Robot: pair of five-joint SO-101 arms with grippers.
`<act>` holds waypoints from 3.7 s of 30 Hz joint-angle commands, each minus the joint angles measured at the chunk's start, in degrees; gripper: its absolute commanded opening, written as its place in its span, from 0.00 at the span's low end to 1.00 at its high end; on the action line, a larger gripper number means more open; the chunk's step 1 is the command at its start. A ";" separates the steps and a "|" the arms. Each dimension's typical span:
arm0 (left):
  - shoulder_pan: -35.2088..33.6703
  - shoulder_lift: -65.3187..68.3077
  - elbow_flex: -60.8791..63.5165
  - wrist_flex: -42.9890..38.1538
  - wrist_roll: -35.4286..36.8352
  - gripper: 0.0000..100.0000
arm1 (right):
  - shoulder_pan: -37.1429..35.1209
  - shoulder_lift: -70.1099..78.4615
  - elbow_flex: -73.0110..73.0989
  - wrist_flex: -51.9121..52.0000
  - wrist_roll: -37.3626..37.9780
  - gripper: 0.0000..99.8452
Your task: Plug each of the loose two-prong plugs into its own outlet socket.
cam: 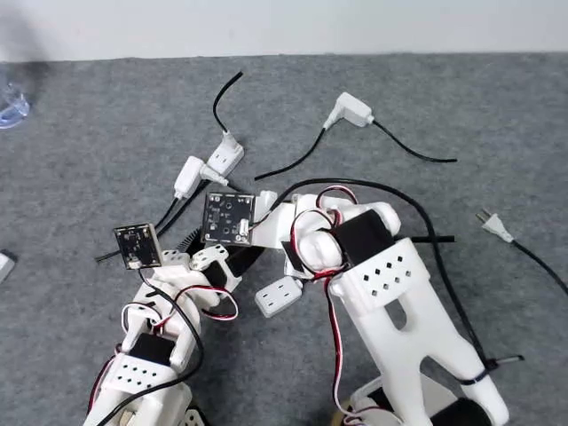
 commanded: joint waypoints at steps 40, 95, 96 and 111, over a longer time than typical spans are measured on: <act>-0.44 -0.35 -0.40 -0.88 -0.09 0.44 | -0.92 -1.89 -5.63 -4.26 -4.40 0.01; -25.05 -0.35 -1.10 16.26 -4.92 0.44 | -10.15 23.16 1.32 -6.46 29.36 0.01; -24.97 -0.35 -1.10 16.26 -4.92 0.44 | -9.63 22.99 2.37 -7.52 29.71 0.01; -24.97 -0.35 -1.10 16.26 -4.92 0.44 | -6.90 23.16 6.15 -8.57 29.98 0.01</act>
